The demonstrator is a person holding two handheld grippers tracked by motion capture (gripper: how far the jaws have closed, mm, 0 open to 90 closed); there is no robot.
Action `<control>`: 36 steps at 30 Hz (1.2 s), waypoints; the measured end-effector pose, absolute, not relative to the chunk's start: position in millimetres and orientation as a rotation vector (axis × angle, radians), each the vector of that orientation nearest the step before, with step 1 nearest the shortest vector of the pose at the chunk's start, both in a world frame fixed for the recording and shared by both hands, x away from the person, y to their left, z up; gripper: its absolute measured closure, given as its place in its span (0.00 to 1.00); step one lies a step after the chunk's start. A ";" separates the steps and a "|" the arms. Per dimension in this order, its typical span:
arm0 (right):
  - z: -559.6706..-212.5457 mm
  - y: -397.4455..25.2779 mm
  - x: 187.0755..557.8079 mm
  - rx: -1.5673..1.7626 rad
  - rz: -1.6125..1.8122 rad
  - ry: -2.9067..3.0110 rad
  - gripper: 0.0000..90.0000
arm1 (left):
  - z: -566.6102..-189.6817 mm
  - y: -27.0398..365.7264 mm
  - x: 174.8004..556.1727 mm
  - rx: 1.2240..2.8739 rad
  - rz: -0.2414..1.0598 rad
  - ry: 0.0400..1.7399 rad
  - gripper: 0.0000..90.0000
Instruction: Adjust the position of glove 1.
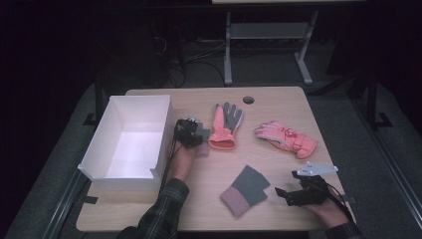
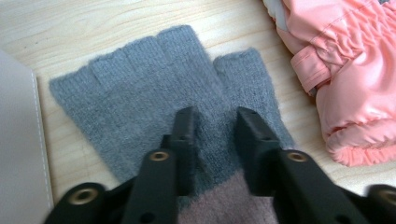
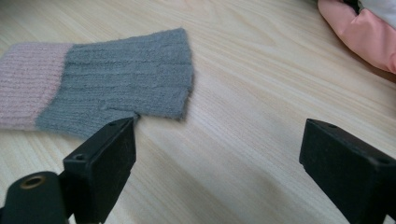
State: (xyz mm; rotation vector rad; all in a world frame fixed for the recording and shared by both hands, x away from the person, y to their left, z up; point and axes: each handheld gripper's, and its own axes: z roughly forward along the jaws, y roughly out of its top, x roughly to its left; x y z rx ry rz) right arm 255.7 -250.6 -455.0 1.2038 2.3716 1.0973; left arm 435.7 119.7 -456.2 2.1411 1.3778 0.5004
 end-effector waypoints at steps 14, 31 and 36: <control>-455.0 -250.7 255.9 1.204 1.095 2.371 0.12 | -449.9 124.0 433.8 2.098 0.461 1.362 0.94; -454.7 -252.4 256.4 1.219 1.092 2.368 0.12 | -408.4 122.0 422.0 2.062 0.483 1.290 0.94; -455.0 -252.6 256.5 1.228 1.094 2.363 0.12 | -396.8 122.8 416.7 2.067 0.460 1.240 0.94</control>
